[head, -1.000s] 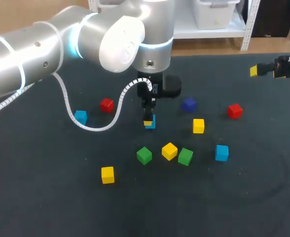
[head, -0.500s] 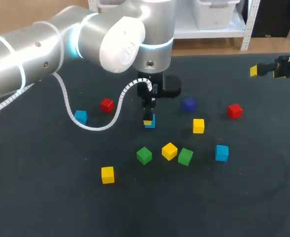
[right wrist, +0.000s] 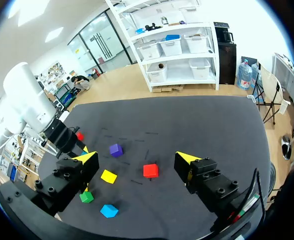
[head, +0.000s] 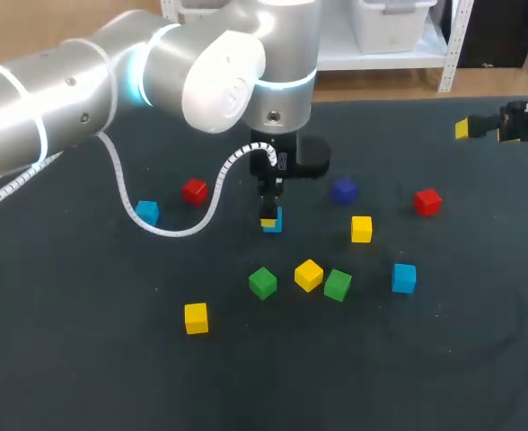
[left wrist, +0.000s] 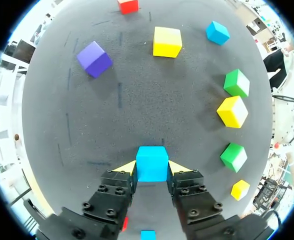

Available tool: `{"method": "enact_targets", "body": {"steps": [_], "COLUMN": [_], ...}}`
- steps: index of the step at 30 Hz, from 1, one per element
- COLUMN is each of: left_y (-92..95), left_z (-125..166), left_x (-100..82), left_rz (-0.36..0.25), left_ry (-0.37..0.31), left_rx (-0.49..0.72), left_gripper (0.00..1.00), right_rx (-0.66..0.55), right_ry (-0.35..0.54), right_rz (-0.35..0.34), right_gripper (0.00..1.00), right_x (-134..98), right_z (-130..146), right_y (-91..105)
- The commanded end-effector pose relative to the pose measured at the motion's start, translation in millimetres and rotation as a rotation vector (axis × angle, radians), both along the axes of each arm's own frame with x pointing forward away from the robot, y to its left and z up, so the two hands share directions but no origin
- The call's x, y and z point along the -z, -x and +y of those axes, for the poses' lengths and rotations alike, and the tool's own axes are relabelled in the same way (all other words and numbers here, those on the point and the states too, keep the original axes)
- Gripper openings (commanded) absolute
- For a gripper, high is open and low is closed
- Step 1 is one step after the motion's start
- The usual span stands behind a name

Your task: Place the blue cubes, place green cubes on the blue cubes, place the yellow cubes on the green cubes, then place the red cubes on the yellow cubes, and place purple cube on the red cubes.

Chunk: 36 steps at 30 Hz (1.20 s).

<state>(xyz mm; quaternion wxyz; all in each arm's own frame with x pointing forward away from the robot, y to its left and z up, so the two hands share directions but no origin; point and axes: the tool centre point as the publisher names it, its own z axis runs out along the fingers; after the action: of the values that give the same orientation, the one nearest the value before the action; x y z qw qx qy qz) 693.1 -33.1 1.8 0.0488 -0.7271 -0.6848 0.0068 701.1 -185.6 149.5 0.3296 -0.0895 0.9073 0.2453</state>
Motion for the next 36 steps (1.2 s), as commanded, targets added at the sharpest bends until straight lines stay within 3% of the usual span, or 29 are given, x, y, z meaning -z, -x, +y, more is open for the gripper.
{"method": "enact_targets", "body": {"steps": [1, 36], "left_y": [-2.7, -3.9], "left_z": [-1.1, -2.2], "left_x": [0.3, 2.3], "left_rz": [0.004, 0.008], "left_ry": [-0.005, -0.006], "left_rx": [0.005, 0.004], "left_gripper": [0.0, 0.0], "right_rx": [0.002, 0.002], "right_ry": [0.002, 0.002], "right_rz": [0.0, 0.0], "right_gripper": [1.0, 1.0], "right_x": [0.0, 0.0], "right_z": [0.5, 0.5], "right_y": [0.3, 0.3]}}
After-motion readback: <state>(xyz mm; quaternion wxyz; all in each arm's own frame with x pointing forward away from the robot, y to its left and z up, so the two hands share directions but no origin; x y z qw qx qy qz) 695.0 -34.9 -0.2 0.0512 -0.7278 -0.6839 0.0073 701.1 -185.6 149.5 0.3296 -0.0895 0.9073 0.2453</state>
